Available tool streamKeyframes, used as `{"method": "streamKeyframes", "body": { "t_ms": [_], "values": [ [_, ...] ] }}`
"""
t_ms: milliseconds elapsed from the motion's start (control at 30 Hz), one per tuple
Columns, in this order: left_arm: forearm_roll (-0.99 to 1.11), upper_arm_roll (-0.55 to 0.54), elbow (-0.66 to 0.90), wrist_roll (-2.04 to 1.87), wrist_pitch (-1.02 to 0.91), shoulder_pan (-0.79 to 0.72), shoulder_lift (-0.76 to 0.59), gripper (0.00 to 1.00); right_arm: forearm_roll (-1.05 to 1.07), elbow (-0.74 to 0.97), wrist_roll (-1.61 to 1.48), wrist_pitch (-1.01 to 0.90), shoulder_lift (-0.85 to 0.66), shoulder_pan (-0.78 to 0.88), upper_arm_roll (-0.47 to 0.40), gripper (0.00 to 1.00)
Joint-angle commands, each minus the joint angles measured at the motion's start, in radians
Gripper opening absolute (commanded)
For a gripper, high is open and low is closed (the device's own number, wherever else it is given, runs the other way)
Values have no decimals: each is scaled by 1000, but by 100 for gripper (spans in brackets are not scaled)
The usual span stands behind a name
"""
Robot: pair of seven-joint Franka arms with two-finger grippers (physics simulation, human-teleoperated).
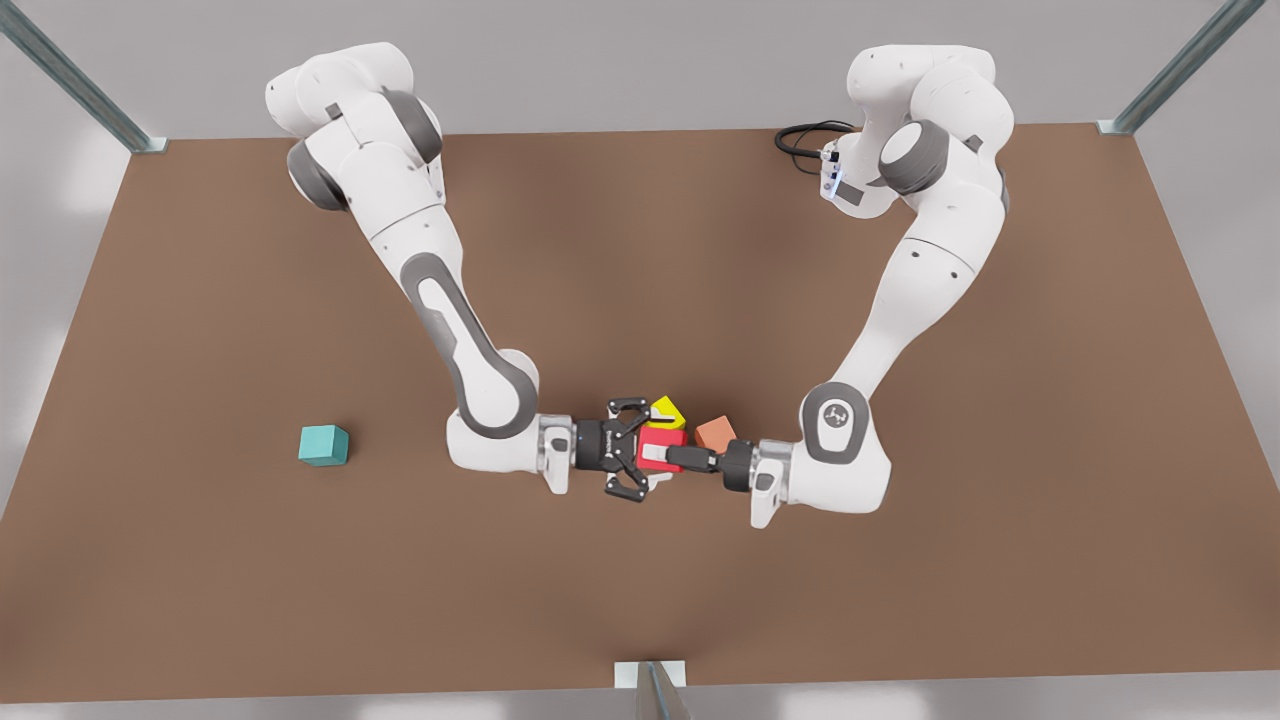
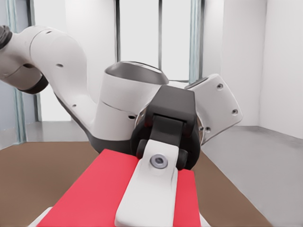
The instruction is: Pick up red wooden cube and pass to hand red wooden cube and place in blue wooden cube
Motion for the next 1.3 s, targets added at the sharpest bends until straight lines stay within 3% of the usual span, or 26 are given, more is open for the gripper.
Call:
{"method": "streamKeyframes", "body": {
  "t_ms": [0, 33, 67, 167, 200, 233, 400, 567, 600, 633, 667, 733, 800, 833, 867, 900, 1033, 1133, 1267],
  "values": [
    [-11, -1, 0, 38, 0, -1, -1, 61, 0, 1, -29, 16, 1, 0, 3, 98],
    [-11, -1, 0, 38, 0, -1, -1, 61, 0, 1, -31, 16, 1, 0, 3, 77],
    [-11, -1, 0, 38, -2, -1, -3, 61, 0, 1, -34, 16, 1, -2, 3, 66],
    [-11, -1, 0, 35, -3, -1, -3, 62, 0, 1, -32, 15, 1, -2, 3, 66],
    [-11, -1, 0, 40, -3, -1, -3, 87, 0, 1, -32, 13, 1, -2, 3, 66],
    [-11, -1, 0, 40, -5, 0, -3, 100, 0, 1, -34, 12, -1, -4, 3, 66],
    [-5, -1, 0, 40, -22, 31, -9, 100, -1, 1, -32, 4, -1, -7, 3, 66],
    [8, 4, 5, 38, -200, 167, -24, 100, -65, -18, -26, -50, -13, -60, -5, 66],
    [38, 5, 5, 36, -253, 213, -32, 100, -293, -70, 62, -106, -57, -132, -9, 66],
    [108, 2, 6, 30, -312, 270, -38, 100, -597, -107, 348, -218, -114, -200, -43, 66],
    [374, 4, 8, -14, -428, 318, -113, 100, -806, -151, 610, -324, -179, -198, -155, 66],
    [900, -1, 8, -71, -575, 327, -291, 100, -1010, -265, 986, -364, -286, -194, -255, 66],
    [1224, -2, 3, -72, -652, 338, -440, 100, -1301, -309, 1224, -392, -353, -148, -371, 66],
    [1264, -12, 8, -71, -703, 336, -454, 100, -1415, -312, 1314, -404, -373, -122, -410, 67],
    [1148, 251, -221, -54, -549, 228, -678, 100, -1561, -317, 1413, -449, -396, -74, -463, 67],
    [1017, 415, -503, -49, -330, 140, -874, 100, -1621, -318, 1424, -447, -404, -65, -477, 66],
    [1018, 413, -449, -54, -434, 128, -857, 100, -1748, -369, 1502, -298, -370, -77, -500, 66],
    [1018, 420, -353, -34, -448, 169, -765, 100, -1748, -506, 1502, -173, -420, -77, -506, 66],
    [1040, 416, -351, -39, -425, 164, -764, 100, -1750, -711, 1500, 42, -512, -76, -526, 66]
  ]
}}
